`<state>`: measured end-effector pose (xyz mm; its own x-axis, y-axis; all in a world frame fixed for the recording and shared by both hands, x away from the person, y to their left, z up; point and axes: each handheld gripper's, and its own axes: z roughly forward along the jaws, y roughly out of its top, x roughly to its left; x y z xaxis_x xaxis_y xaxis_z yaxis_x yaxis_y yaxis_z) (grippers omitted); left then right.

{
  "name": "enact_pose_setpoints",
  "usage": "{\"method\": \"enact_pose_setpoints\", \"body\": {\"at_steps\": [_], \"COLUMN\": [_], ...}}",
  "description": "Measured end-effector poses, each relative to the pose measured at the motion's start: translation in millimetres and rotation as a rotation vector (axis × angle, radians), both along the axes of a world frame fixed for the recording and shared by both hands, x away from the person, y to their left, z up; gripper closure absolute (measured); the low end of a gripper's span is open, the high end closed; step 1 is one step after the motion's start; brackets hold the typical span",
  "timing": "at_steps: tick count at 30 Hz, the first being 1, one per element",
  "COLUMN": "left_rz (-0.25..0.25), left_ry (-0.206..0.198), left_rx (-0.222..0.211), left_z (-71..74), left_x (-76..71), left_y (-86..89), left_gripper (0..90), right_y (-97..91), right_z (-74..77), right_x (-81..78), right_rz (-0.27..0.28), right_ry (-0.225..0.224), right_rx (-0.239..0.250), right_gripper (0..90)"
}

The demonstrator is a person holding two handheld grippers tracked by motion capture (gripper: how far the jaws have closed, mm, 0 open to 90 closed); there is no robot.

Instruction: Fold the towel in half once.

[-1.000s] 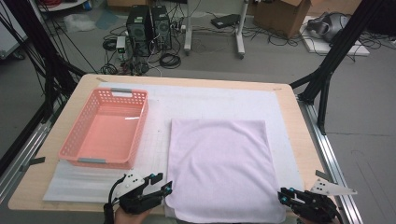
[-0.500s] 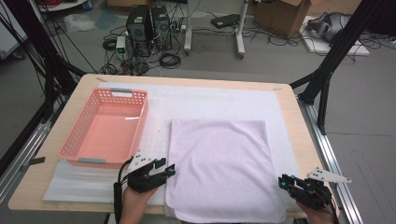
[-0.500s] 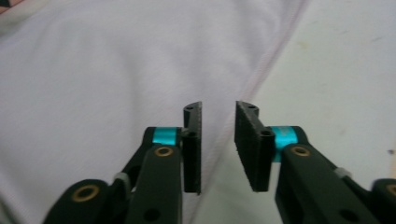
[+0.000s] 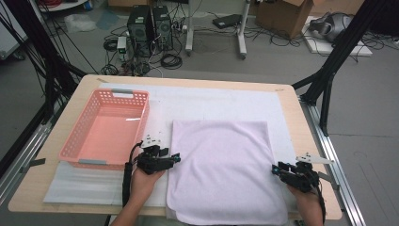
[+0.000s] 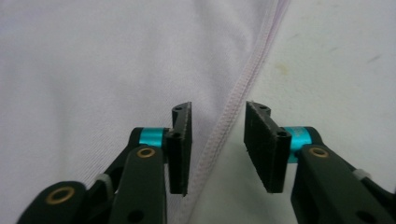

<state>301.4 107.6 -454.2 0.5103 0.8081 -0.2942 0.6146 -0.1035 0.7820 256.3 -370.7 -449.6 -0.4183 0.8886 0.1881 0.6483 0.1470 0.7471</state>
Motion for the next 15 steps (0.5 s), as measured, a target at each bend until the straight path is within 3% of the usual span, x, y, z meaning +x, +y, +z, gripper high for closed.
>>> {"method": "enact_pose_setpoints", "body": {"at_steps": [2,3,5,7,9,15], "left_rz": [-0.026,-0.019,0.002,-0.004,-0.004,-0.022], "left_ry": [0.002,-0.004,-0.016,0.001,-0.006,0.044], "left_rx": [0.013,0.042,0.086,0.066,0.072,0.007], "left_z": [-0.3,0.2,0.7,0.6,1.1,1.7], "left_x": [-0.5,-1.3,-2.4,-2.1,-4.7,-16.6], "left_y": [-1.8,-4.6,-8.5,-7.4,-7.3,4.4], "left_gripper": [52.8,63.1,74.1,84.8,86.3,86.5], "right_y": [3.2,3.4,2.7,4.6,3.9,-6.0], "right_z": [-0.3,0.0,0.4,1.2,2.4,6.2], "right_x": [0.4,0.2,-0.3,-1.9,-3.5,-21.6], "right_rz": [-0.024,-0.028,-0.011,-0.016,-0.014,-0.007], "right_ry": [-0.004,-0.004,0.010,0.010,0.020,0.042], "right_rx": [-0.019,-0.026,-0.005,-0.019,-0.019,0.019], "right_gripper": [70.0,73.9,84.4,86.5,87.4,87.9]}}
